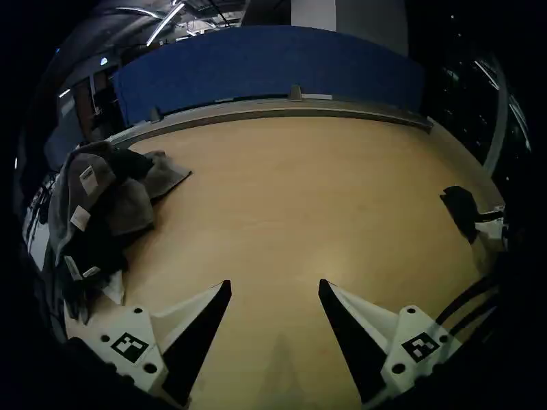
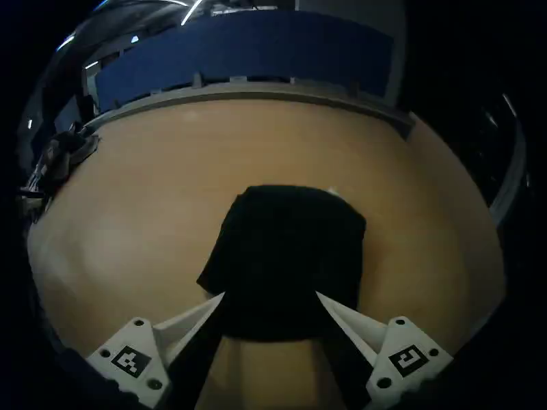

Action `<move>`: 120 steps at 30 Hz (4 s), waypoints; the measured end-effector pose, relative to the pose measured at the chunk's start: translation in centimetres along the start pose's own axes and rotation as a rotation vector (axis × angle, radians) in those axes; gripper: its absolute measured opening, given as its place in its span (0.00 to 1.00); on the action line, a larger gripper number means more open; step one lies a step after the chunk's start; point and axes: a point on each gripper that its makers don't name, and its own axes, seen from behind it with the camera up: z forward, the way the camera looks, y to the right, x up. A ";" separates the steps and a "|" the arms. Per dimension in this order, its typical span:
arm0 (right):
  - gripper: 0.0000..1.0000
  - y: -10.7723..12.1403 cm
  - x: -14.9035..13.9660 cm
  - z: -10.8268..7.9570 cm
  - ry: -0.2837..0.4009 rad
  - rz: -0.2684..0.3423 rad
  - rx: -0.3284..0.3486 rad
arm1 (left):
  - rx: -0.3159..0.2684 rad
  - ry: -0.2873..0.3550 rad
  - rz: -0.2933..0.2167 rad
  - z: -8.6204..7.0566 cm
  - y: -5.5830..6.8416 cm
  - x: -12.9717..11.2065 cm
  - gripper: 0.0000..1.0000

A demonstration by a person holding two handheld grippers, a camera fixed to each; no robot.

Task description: Fold towel

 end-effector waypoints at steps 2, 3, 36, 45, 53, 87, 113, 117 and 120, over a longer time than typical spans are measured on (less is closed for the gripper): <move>0.83 0.4 1.6 0.1 0.028 0.002 -0.006 | -0.001 0.001 -0.002 0.0 0.1 0.0 0.95; 0.83 0.6 2.3 0.2 0.036 0.002 -0.009 | -0.001 0.001 -0.003 0.0 0.1 0.1 0.95; 0.88 2.5 7.6 4.2 0.071 0.027 0.007 | 0.018 -0.008 -0.002 0.4 -0.7 -0.2 0.95; 0.95 2.8 9.9 0.5 0.162 0.040 -0.011 | 0.008 0.003 0.001 0.5 -0.6 0.5 0.95; 1.00 2.4 11.0 -1.6 0.226 0.068 -0.017 | 0.003 0.010 -0.002 0.4 -0.5 0.7 0.95; 1.00 -5.6 18.1 -8.6 0.588 0.114 -0.046 | -0.008 0.278 -0.065 -1.0 -1.5 6.9 0.95; 1.00 -11.0 21.1 -12.5 0.753 0.071 -0.116 | 0.096 0.648 -0.076 -6.1 -5.2 14.0 0.95; 1.00 -11.6 21.1 -12.6 0.743 0.054 -0.124 | 0.101 0.663 -0.073 -5.9 -5.6 13.9 0.95; 1.00 -12.1 21.0 -12.6 0.739 0.048 -0.130 | 0.100 0.679 -0.065 -5.6 -5.9 13.9 0.95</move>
